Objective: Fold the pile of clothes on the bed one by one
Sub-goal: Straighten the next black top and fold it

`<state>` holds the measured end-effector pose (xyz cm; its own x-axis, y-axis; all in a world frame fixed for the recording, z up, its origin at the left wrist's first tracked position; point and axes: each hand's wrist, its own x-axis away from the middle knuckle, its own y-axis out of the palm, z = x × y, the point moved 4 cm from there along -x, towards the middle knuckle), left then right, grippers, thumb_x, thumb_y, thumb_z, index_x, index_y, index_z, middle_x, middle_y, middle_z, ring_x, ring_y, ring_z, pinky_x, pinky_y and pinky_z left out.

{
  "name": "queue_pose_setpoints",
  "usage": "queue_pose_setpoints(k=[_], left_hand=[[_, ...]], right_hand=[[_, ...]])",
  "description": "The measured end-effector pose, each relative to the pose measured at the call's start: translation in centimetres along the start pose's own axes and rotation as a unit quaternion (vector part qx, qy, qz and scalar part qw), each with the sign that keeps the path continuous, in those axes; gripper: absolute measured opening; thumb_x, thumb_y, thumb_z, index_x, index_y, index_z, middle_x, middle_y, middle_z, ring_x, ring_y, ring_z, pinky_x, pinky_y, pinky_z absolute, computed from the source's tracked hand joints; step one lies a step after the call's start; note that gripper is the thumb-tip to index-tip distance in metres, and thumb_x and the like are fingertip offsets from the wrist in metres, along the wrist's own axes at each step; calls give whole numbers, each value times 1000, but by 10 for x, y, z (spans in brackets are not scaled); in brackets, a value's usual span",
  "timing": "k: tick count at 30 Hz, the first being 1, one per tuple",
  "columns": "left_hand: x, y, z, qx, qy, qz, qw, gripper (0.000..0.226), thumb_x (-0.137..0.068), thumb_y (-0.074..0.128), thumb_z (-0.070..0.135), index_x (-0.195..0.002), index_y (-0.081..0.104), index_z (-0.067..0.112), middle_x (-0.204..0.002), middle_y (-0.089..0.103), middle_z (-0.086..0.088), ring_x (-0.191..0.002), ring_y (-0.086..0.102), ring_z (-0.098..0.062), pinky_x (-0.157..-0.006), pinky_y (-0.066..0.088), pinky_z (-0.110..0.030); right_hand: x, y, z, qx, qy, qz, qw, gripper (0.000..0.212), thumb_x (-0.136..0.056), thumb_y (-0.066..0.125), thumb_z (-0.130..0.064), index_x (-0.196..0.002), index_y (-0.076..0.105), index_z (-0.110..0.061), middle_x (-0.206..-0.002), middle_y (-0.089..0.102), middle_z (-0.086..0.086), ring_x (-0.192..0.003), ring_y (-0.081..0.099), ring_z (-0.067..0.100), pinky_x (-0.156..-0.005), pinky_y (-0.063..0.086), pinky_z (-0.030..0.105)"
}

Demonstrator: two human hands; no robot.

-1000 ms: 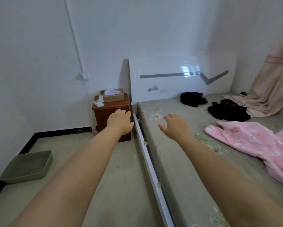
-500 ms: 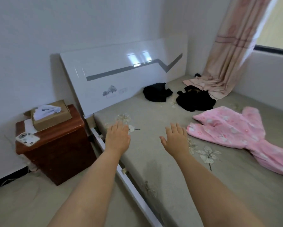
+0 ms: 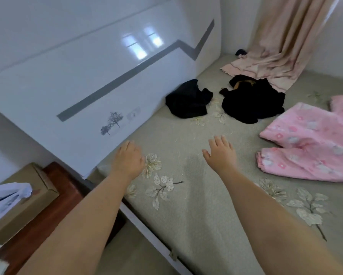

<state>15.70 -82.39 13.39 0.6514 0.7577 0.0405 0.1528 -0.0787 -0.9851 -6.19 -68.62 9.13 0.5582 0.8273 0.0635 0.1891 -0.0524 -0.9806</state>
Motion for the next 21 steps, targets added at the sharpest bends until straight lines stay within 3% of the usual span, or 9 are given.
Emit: queue_pose_setpoints(k=[5, 11, 15, 19, 21], left_hand=[[-133, 53, -32, 21, 62, -26, 997, 49, -95, 37, 26, -137, 34, 2, -150, 24, -12, -140, 16, -23, -112, 17, -33], [-297, 161, -42, 81, 135, -88, 984, 45, -93, 43, 25, -129, 41, -1, -139, 38, -18, -132, 30, -28, -106, 24, -38], [-357, 260, -56, 126, 129, -153, 972, 42, -92, 44, 25, -124, 45, -2, -133, 43, -20, -127, 35, -31, -101, 28, -40], [-362, 302, -57, 167, 141, -180, 959, 50, -95, 30, 30, -137, 36, 2, -148, 29, -17, -139, 21, -28, -110, 20, -39], [-368, 327, -59, 179, 167, -169, 955, 56, -88, 29, 32, -128, 48, -2, -140, 40, -23, -133, 35, -35, -108, 27, -46]], right_hand=[[-106, 30, -11, 8, 54, -2, 999, 55, -97, 30, -41, -143, 26, -10, -153, 18, 9, -143, 9, 25, -115, 12, 38], [-225, 101, -17, 36, 143, -44, 988, 56, -97, 32, -42, -142, 27, -10, -153, 19, 9, -143, 9, 25, -115, 12, 39], [-315, 173, -43, 22, 166, -83, 982, 56, -96, 34, -41, -142, 28, -9, -153, 20, 9, -142, 10, 25, -114, 13, 39], [-366, 202, -62, -13, 155, -77, 985, 56, -96, 35, -41, -143, 28, -10, -153, 21, 8, -143, 11, 23, -114, 14, 38], [-398, 225, -71, -35, 148, -74, 986, 58, -95, 38, -40, -143, 27, -9, -152, 23, 8, -142, 13, 22, -114, 14, 37]])
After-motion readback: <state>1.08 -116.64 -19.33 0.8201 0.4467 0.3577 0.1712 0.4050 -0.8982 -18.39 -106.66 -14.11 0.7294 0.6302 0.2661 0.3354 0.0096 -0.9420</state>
